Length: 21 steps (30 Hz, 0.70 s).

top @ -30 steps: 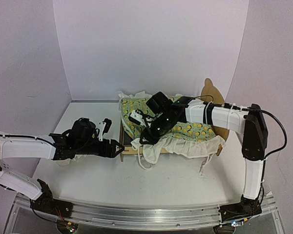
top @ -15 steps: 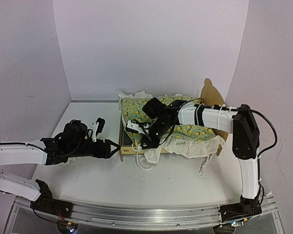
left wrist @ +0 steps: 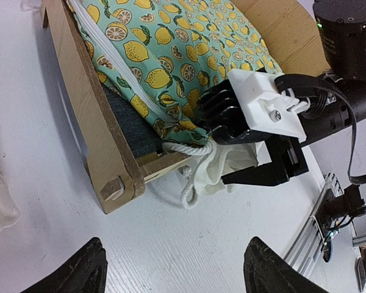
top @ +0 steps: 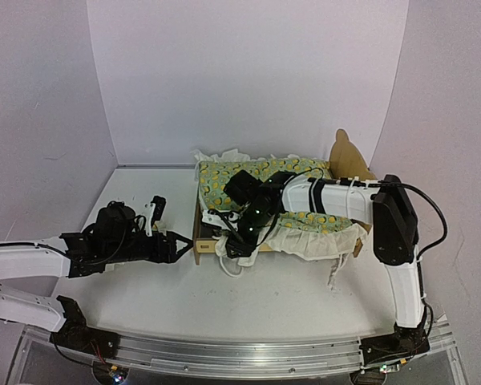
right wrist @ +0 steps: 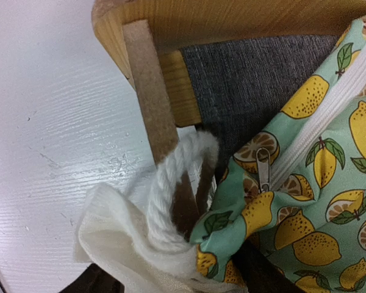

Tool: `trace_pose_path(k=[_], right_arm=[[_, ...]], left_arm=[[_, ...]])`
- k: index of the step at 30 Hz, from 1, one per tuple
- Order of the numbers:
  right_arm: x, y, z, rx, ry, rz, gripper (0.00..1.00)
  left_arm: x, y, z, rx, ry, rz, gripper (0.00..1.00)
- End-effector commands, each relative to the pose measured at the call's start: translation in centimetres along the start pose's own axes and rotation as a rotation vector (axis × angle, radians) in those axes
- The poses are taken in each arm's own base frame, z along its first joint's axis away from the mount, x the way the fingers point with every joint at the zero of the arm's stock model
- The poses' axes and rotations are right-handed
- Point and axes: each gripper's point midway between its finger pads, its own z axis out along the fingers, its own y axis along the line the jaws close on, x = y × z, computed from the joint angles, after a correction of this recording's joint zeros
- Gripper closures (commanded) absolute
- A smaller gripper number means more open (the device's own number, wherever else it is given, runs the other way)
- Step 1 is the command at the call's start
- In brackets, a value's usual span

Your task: Set up the pet bed

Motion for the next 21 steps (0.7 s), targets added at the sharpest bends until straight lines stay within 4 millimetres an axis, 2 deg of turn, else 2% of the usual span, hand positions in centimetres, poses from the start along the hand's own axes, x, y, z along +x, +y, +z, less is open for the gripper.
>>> trace_pose_path(k=[1,4,10,15,18,21], right_arm=[[0.0,-0.6,-3.9,0.075,0.006,0.02,0.42],[1.5,0.0,-1.8,0.04,0.052,-0.021,0.55],[0.4,0.0,0.6,-0.003,0.031,-0.044,0.75],[-0.9,-0.2,1.1,-0.019,-0.01,-0.067,0.87],[-1.1,-0.5,1.5,-0.015,-0.011,-0.076,1.0],[-2.5,-1.2,-0.6,0.018,-0.054,-0.078,1.0]], left_arm=[[-1.9,-1.2,0.1,0.037,-0.05,0.008,0.23],[-1.8,-1.1,0.2,0.035,-0.046,0.019,0.22],[-1.5,-1.5,-0.4,0.068,-0.054,0.018,0.23],[-1.0,-2.4,-1.4,0.163,-0.119,0.079,0.24],[-1.5,-2.7,-2.3,0.198,-0.194,0.135,0.25],[-1.3,-3.0,-2.5,0.231,-0.237,0.21,0.26]])
